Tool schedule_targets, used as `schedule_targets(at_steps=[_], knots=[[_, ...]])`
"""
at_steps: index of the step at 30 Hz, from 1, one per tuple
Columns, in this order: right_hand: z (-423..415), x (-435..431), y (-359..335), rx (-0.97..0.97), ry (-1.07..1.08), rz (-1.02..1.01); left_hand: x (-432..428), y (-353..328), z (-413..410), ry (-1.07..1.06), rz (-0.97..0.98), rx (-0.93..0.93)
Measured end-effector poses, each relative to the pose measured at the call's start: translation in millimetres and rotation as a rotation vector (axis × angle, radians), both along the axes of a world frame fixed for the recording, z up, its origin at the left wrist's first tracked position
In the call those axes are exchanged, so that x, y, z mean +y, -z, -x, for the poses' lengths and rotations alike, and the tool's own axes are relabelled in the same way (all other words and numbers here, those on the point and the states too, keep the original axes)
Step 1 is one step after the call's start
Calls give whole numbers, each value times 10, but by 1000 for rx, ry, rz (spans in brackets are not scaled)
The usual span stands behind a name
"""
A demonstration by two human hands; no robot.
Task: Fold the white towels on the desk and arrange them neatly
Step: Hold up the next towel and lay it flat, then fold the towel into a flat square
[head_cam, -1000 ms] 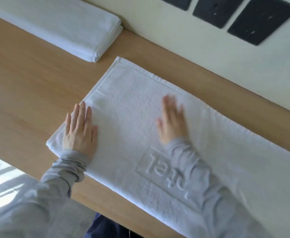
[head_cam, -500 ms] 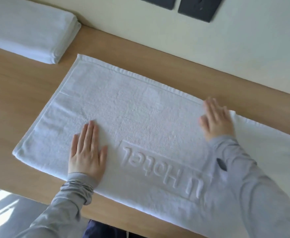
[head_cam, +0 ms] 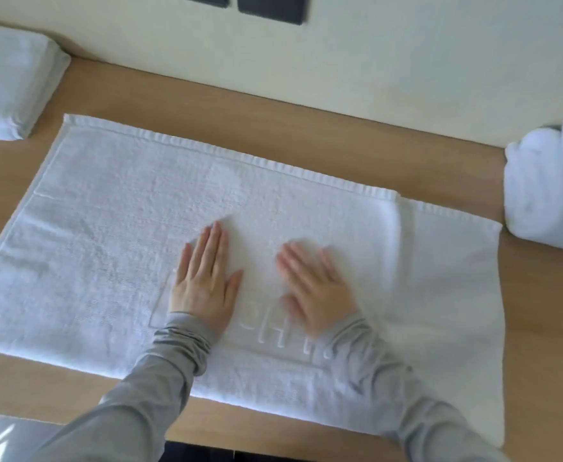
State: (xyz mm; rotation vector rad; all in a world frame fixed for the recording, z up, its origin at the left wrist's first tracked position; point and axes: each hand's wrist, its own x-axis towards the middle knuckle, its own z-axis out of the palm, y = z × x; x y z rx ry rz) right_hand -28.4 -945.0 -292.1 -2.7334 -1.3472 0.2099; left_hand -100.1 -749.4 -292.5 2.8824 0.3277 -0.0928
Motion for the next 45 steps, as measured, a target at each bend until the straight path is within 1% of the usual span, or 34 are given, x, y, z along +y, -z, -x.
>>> schedule_targets(at_steps=[2, 6, 8, 10, 12, 13, 15, 17, 19, 21, 24, 26, 27, 28, 31, 33, 36, 38, 43, 45], knots=[[-393, -444, -8, -54, 164, 60, 24, 51, 21, 0, -27, 9], [-1012, -1380, 17, 6, 581, 139, -28, 60, -11, -39, -45, 32], [-1157, -1574, 53, 41, 724, 174, -40, 54, -24, -46, -46, 37], [-1146, -1504, 48, 23, 816, 159, -40, 51, -21, -48, -54, 39], [-939, -1213, -22, -24, 837, 54, -53, 54, -13, -53, -54, 37], [-757, -1004, -60, -26, 803, -11, -55, 56, -13, -56, -53, 32], [-245, -526, -104, 8, 640, -108, -49, 62, -14, -54, -51, 19], [331, -151, -45, 32, 443, -93, -46, 71, -7, -47, -47, 4], [693, -93, 24, 42, 360, -34, -53, 84, 3, -43, -45, -3], [756, -375, 70, 39, 433, -16, -54, 94, 7, -45, -54, -2], [713, -1071, 42, 12, 692, 53, -36, 103, 8, -38, -64, 5], [728, -1543, 24, 45, 855, 90, -36, 100, 14, -32, -64, 8], [752, -1729, 26, 67, 931, 74, -38, 100, 13, -29, -65, 2], [778, -1882, 32, 95, 1018, 29, -38, 100, 9, -26, -67, -6], [870, -2184, -15, 253, 1365, -232, -37, 101, -3, -19, -67, -8], [969, -2293, -76, 310, 1471, -346, -43, 102, 0, -14, -68, -1], [1165, -2333, -150, 343, 1460, -424, -70, 63, 6, -13, -31, -17], [1295, -2346, -167, 376, 1474, -531, -177, -4, 19, 17, 1, -35], [1391, -2339, -278, 410, 1538, -791, -977, -201, 56, 268, 91, -49], [1356, -2322, -325, 428, 1521, -818, -1337, -219, 44, 327, 110, -48]])
